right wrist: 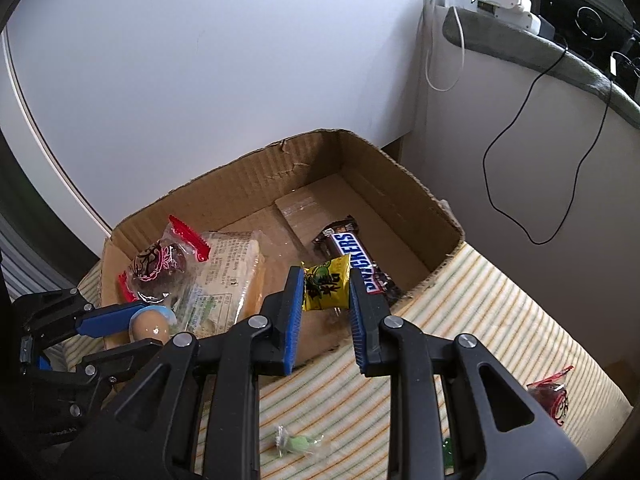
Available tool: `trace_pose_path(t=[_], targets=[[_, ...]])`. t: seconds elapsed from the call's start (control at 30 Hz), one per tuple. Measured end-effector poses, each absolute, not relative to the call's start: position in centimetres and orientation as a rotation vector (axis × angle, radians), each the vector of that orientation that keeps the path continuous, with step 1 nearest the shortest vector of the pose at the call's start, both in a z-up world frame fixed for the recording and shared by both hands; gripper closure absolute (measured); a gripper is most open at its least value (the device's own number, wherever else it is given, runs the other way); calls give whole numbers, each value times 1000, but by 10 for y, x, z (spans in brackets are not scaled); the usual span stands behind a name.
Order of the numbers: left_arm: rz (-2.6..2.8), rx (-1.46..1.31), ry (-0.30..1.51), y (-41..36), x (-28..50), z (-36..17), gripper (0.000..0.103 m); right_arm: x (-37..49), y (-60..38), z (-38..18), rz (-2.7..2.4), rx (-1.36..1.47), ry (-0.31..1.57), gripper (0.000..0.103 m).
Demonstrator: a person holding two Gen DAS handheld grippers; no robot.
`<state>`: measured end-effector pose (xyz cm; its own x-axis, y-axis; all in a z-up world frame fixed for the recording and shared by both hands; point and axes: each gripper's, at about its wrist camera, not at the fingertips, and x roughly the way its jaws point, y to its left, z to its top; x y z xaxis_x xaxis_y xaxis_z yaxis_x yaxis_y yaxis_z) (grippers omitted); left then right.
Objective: Organize snacks
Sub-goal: 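Open the left tool over the box while the right tool releases the yellow packet, then move both tools back over the remaining snacks on the bedspread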
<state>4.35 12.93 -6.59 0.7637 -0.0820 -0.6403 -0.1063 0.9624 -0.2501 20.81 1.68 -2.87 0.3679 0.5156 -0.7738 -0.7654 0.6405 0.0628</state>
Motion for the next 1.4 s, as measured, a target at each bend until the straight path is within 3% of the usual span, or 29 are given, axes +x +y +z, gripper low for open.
trace_pose_path(t=[0.1,0.27,0.43,0.9,1.4], targets=[[22,-275,701,130,44,-65,76,206,22,-30,854,-342,853,76],[36,-273,696,132,43,-64,63,205,23,-26,849,-340,831,37],[36,-276,692,132,42,-63,63,203,20,-20,838,-336,815,17],[-2,-270,669,112,26,-51,63,186,-21,-2,795,-328,780,14],[-101,-239,708,59,27,-58,63,140,-131,-5,671,-268,783,14]])
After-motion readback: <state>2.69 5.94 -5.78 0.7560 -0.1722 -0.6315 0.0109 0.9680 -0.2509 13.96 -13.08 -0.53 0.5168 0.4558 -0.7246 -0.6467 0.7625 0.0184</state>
